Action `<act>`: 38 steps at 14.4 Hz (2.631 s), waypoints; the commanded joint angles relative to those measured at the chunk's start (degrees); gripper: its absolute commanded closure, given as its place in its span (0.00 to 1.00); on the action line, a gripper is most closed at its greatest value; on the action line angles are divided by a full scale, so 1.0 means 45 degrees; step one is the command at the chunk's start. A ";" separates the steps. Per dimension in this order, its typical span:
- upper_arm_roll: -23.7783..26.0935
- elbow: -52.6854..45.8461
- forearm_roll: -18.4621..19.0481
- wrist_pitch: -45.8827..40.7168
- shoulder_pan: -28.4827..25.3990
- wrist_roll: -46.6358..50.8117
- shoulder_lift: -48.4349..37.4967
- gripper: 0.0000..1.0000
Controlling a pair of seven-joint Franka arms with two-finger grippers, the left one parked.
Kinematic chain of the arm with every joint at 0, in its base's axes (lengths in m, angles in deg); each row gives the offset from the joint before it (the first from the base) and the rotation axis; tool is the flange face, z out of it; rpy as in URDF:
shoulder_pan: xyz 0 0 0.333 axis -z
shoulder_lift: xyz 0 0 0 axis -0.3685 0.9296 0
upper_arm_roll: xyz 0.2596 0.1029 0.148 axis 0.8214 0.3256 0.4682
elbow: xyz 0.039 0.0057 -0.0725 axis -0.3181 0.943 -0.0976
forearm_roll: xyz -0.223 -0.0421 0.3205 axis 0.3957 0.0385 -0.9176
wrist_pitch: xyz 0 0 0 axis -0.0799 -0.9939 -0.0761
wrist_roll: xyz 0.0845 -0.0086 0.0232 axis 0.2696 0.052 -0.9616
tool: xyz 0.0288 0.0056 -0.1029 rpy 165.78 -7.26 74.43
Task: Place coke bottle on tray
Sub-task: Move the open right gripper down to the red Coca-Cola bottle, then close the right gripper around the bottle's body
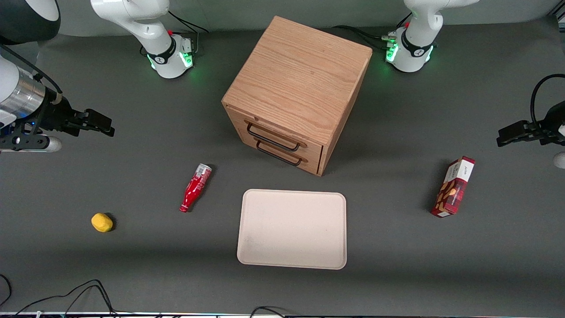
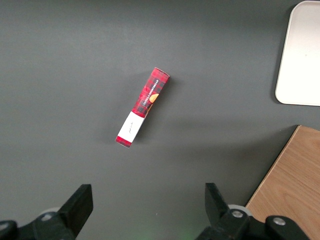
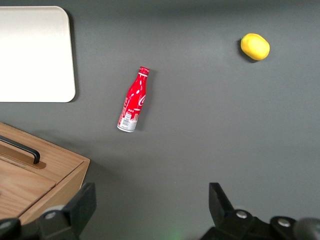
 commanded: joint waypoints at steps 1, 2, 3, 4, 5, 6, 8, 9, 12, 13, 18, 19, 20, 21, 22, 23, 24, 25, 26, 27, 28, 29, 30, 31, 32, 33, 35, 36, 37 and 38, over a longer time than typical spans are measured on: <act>0.0088 -0.0469 -0.0288 -0.0315 0.0118 0.0096 0.0239 0.00; 0.0087 -0.0507 -0.0268 -0.0315 0.0099 0.0115 0.0258 0.00; 0.0107 -0.0527 -0.0268 -0.0315 0.0040 0.0193 0.0297 0.00; 0.0126 -0.0585 -0.0249 -0.0315 -0.0018 0.0271 0.0452 0.00; 0.0223 -0.0605 -0.0307 -0.0315 -0.0057 0.0426 0.0647 0.00; 0.0340 -0.0586 -0.0307 -0.0296 -0.0116 0.1472 0.0900 0.00; 0.0632 -0.0528 -0.0404 0.0015 -0.0273 0.3759 0.1719 0.00; 0.0789 -0.0237 -0.0424 0.0597 -0.0273 0.4290 0.2071 0.00; 0.1375 0.2023 -0.0405 0.3619 -0.0292 0.6107 0.2231 0.00; 0.1551 0.2708 -0.0386 0.4558 -0.0312 0.6479 0.2270 0.00; 0.1806 0.5796 0.0626 0.9130 -0.0429 0.7885 0.2971 0.00; 0.1826 0.6110 0.1036 0.9834 -0.0448 0.8276 0.3205 0.00; 0.1806 0.6229 0.1292 1.0266 -0.0449 0.8570 0.3497 0.00; 0.1806 0.6250 0.1468 1.0599 -0.0449 0.8766 0.3829 0.00; 0.1806 0.6250 0.1663 1.1047 -0.0449 0.9077 0.4122 0.00; 0.1806 0.6250 0.1897 1.1439 -0.0468 0.9428 0.4454 0.00; 0.1806 0.6250 0.2248 1.1849 -0.0449 0.9722 0.4805 0.00; 0.1806 0.6231 0.2561 1.2336 -0.0449 1.0054 0.5176 0.00; 0.1806 0.6231 0.2951 1.2844 -0.0449 1.0386 0.5605 0.00; 0.1787 0.6211 0.3399 1.3235 -0.0449 1.0756 0.5958 0.00; 0.1787 0.6192 0.3810 1.3491 -0.0429 1.1127 0.6213 0.01; 0.1787 0.6133 0.4104 1.3590 -0.0429 1.1402 0.6389 0.02; 0.1787 0.6114 0.4223 1.3610 -0.0429 1.1443 0.6468 0.05; 0.1787 0.6133 0.4224 1.3707 -0.0410 1.1444 0.6508 0.15; 0.1767 0.6133 0.4224 1.3728 -0.0409 1.1444 0.6528 0.31; 0.1767 0.6133 0.4224 1.3728 -0.0409 1.1444 0.6566 0.55; 0.1767 0.6133 0.4244 1.3728 -0.0409 1.1444 0.6567 1.00; 0.1767 0.6133 0.4282 1.3747 -0.0409 1.1424 0.6567 1.00; 0.1767 0.6133 0.4418 1.3728 -0.0409 1.1463 0.6567 1.00; 0.1767 0.6133 0.4419 1.3728 -0.0409 1.1463 0.6567 1.00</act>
